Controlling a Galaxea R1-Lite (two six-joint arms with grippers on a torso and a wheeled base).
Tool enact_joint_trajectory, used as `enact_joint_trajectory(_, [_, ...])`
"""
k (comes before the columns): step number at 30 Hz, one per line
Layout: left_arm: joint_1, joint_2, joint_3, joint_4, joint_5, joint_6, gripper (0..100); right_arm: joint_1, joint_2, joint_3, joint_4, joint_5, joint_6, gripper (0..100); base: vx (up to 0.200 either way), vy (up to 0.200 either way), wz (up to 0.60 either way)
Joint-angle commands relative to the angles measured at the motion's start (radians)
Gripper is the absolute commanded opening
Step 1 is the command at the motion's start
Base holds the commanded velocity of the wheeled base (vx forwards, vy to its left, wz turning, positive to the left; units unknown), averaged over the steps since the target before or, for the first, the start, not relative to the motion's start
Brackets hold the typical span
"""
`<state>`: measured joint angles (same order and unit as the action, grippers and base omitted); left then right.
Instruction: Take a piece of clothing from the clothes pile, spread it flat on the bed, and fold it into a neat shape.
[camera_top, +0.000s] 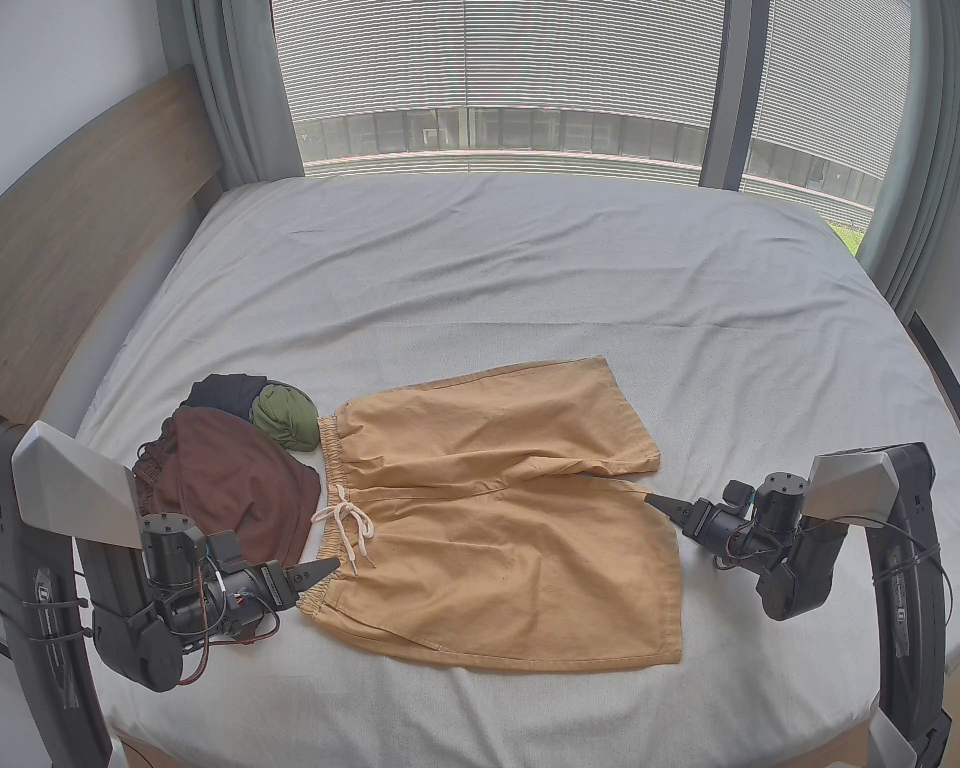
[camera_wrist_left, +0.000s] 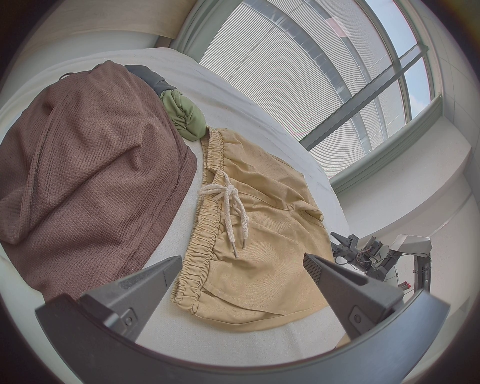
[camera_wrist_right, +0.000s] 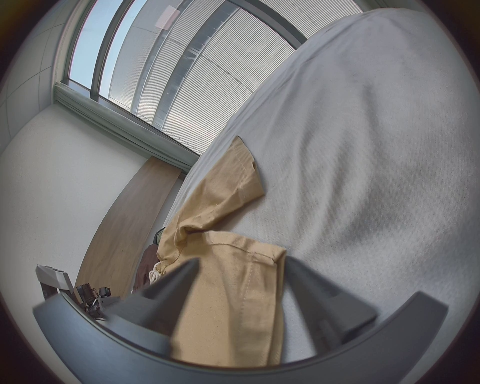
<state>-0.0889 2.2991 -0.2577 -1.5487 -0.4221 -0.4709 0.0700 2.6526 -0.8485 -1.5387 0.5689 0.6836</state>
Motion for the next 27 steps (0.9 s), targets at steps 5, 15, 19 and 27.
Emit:
enact_joint_trajectory(5, [-0.003, 0.003, 0.0, -0.001, 0.0, 0.0, 100, -0.007, 0.012, -0.009, -0.001, 0.002, -0.001, 0, 0.0, 0.0, 0.0])
enact_joint_trajectory(15, [-0.017, 0.026, 0.008, -0.001, 0.0, 0.0, 100, -0.018, 0.0, -0.006, -0.001, 0.002, -0.001, 0, 0.0, 0.0, 0.0])
enact_joint_trajectory(19, [-0.032, 0.054, 0.018, -0.001, 0.0, 0.003, 100, -0.016, 0.003, -0.006, -0.001, 0.002, -0.001, 0, 0.0, 0.0, 0.0])
enact_joint_trajectory(27, [-0.066, 0.115, 0.028, -0.001, 0.009, 0.014, 100, -0.013, 0.009, -0.007, -0.003, 0.002, -0.004, 0, 0.0, 0.0, 0.0])
